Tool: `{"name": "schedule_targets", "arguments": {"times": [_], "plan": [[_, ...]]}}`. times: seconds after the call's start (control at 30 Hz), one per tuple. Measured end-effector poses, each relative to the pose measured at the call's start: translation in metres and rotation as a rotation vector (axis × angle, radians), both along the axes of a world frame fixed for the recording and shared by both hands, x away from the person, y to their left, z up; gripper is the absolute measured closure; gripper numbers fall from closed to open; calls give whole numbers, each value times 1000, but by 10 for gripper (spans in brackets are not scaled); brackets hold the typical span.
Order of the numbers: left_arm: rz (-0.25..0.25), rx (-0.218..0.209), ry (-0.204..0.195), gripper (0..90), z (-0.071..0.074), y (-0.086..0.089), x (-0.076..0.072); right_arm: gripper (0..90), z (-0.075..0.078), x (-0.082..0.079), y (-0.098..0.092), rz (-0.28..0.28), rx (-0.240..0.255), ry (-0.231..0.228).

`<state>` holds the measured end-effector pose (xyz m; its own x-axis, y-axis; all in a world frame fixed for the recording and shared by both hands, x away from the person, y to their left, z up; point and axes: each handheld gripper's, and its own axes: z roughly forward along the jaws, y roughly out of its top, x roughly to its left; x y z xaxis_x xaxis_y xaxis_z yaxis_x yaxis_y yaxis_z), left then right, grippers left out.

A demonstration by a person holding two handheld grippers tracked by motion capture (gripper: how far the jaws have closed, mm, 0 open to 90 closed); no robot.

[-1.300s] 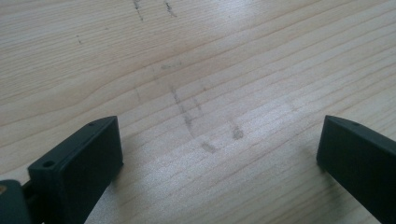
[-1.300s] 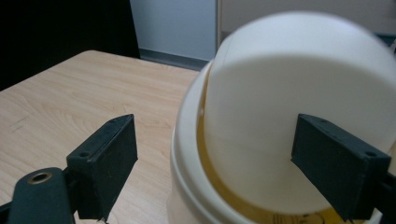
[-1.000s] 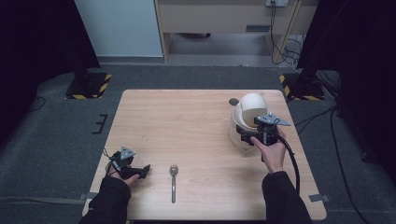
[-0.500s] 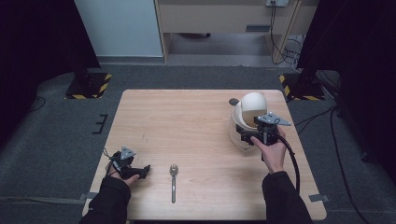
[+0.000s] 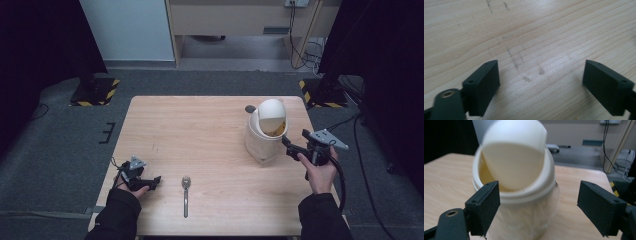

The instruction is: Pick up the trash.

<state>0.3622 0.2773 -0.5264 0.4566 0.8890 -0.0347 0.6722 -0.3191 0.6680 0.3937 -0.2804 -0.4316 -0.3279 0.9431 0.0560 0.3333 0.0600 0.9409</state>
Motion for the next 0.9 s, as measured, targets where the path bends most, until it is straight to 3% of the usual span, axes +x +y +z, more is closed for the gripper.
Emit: {"name": "schedule_targets", "arguments": {"times": [0.13,0.17,0.37,0.47,0.53,0.7,0.9], "plan": [[-5,-12,3,200,3,-2,-1,185,-11,-6,-7,3,-26,39],[-13,-24,-14,212,6,-5,-2,187,-18,-10,-10,9,-41,71],[-32,-68,-66,246,16,-16,-9,203,-36,-18,-14,6,-86,143],[-53,-94,-93,277,23,-26,-15,203,-53,-16,-11,13,-142,230],[-72,-105,-104,285,27,-34,-19,203,-56,-15,-10,13,-152,245],[-134,-106,-96,329,30,-55,-26,202,-61,-12,-6,22,-172,276],[-164,-100,-43,376,26,-76,-34,200,-62,-12,-7,21,-175,283]]}}
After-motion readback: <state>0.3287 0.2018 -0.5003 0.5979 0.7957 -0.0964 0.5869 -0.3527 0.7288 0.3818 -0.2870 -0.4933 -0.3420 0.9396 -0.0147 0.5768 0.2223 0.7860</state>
